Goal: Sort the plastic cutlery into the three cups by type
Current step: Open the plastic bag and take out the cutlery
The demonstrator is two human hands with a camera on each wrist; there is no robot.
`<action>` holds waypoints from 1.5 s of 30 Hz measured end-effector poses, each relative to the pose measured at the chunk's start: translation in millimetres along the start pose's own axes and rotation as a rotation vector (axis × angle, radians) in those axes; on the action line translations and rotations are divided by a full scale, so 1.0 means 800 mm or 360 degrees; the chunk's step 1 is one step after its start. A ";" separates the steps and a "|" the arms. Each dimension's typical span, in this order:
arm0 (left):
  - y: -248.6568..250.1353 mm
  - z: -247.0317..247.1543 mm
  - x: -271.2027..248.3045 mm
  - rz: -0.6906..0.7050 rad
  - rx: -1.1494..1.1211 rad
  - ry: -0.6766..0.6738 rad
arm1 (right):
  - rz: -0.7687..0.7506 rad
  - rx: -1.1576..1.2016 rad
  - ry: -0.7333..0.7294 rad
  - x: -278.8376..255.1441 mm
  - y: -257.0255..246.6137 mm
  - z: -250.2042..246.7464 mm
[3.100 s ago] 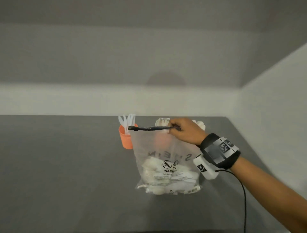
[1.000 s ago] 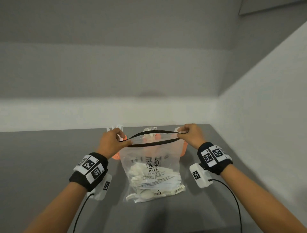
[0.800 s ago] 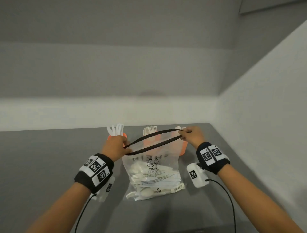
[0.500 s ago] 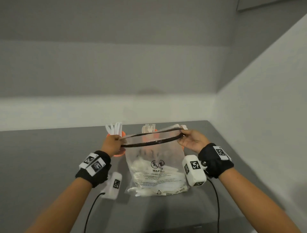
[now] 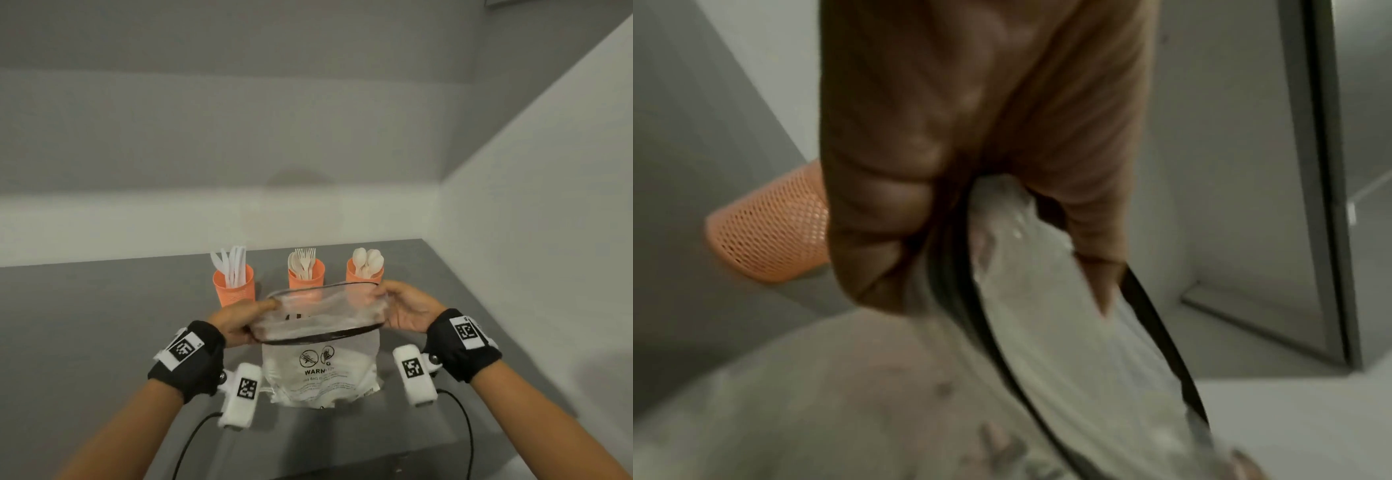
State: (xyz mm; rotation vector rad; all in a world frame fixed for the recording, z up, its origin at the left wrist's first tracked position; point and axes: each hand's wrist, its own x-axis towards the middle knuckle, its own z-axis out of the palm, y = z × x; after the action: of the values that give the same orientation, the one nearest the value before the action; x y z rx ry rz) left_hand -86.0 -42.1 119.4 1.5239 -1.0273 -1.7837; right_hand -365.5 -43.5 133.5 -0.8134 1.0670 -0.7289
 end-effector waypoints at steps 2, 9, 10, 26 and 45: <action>-0.015 -0.002 -0.003 -0.0041 0.0390 -0.0227 | -0.0068 0.0357 0.0014 0.003 -0.001 -0.005; -0.021 -0.003 0.004 -0.0076 -0.0116 -0.0257 | -0.0273 0.0742 0.0023 0.027 0.025 0.010; -0.017 -0.010 0.008 -0.0071 -0.0287 -0.0224 | -0.0241 0.0691 0.0047 0.027 0.029 0.013; -0.069 -0.034 0.042 0.0091 0.0354 -0.0269 | -0.0010 0.0164 -0.0035 0.014 0.062 0.004; -0.095 -0.024 0.067 -0.0255 -0.1060 -0.0062 | 0.0250 -0.0709 0.0112 0.024 0.144 0.029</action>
State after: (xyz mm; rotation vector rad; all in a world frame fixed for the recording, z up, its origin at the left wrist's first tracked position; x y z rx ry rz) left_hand -72.7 -48.6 25.8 1.1683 -0.2659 -1.9953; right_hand -323.4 4.5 32.8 -1.0723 1.3654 -0.3913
